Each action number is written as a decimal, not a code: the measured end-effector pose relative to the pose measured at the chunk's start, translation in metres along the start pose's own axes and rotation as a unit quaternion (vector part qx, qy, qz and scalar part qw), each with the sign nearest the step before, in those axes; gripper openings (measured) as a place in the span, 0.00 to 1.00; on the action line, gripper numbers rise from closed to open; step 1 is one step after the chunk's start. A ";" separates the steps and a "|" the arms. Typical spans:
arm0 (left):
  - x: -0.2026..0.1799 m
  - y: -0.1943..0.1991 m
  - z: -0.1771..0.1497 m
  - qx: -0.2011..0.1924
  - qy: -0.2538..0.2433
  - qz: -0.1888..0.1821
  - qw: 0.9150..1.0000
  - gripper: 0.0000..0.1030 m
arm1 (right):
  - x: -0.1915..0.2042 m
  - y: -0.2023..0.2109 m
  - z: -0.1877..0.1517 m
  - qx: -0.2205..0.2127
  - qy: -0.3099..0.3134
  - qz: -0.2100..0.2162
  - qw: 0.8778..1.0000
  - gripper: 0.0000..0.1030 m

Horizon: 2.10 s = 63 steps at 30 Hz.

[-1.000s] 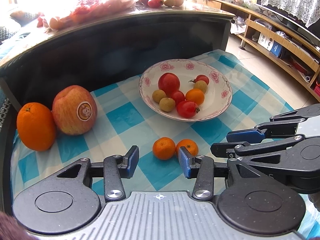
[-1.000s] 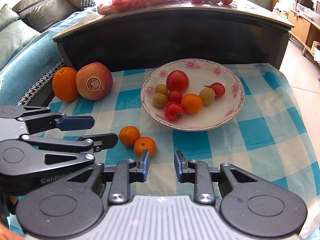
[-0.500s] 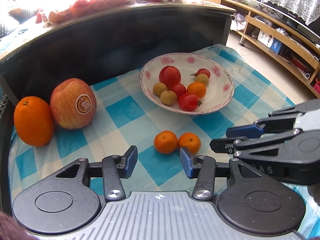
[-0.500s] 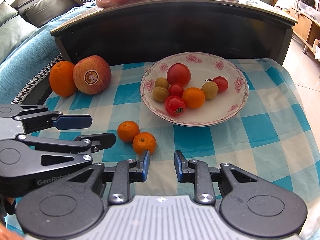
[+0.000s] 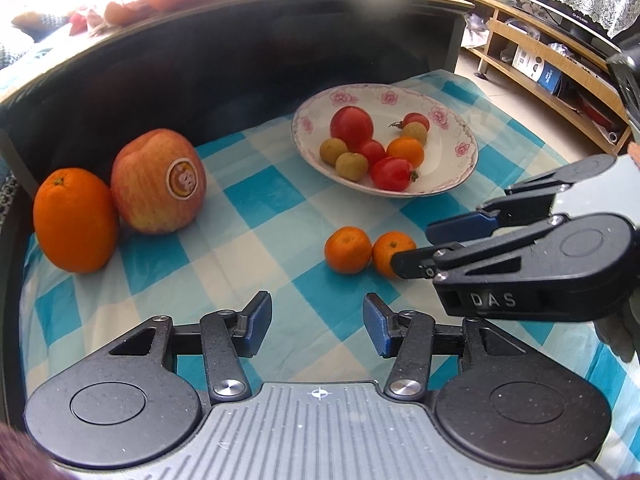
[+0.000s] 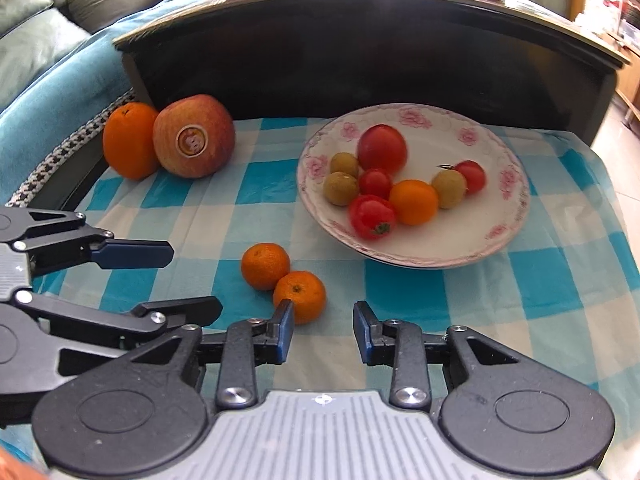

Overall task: Organize fruits
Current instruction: 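Move both grippers back toward the two small mandarins on the cloth, then grasp a small mandarin with the right gripper while the left gripper grasps the other mandarin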

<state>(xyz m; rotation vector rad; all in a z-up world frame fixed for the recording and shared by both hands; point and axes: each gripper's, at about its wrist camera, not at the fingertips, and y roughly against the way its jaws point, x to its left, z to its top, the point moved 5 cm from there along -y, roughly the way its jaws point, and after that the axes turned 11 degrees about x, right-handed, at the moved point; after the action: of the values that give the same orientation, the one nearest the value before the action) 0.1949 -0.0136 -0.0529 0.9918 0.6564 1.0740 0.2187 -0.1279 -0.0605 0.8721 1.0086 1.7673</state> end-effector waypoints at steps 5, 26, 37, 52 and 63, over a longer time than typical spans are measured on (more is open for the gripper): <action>0.003 0.000 -0.004 0.004 -0.001 -0.006 1.000 0.58 | 0.007 -0.006 0.006 -0.001 0.015 0.014 1.000 0.36; -0.011 -0.007 0.001 0.004 -0.026 -0.015 1.000 0.61 | 0.012 -0.020 0.003 0.019 0.029 -0.007 0.999 0.36; -0.025 -0.037 0.033 0.000 -0.018 -0.026 0.999 0.50 | -0.032 0.022 -0.044 0.046 -0.023 -0.021 0.998 0.36; -0.027 -0.045 0.035 0.012 -0.008 -0.024 1.000 0.39 | -0.046 0.033 -0.065 0.046 -0.064 -0.003 0.997 0.36; -0.044 -0.015 -0.026 0.029 -0.014 -0.030 0.999 0.39 | -0.036 0.043 -0.079 0.041 -0.065 -0.021 0.997 0.36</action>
<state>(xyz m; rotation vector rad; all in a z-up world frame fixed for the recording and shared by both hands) 0.1628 -0.0481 -0.0783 1.0293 0.6934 0.9905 0.1479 -0.1942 -0.0601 0.9967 1.0122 1.6225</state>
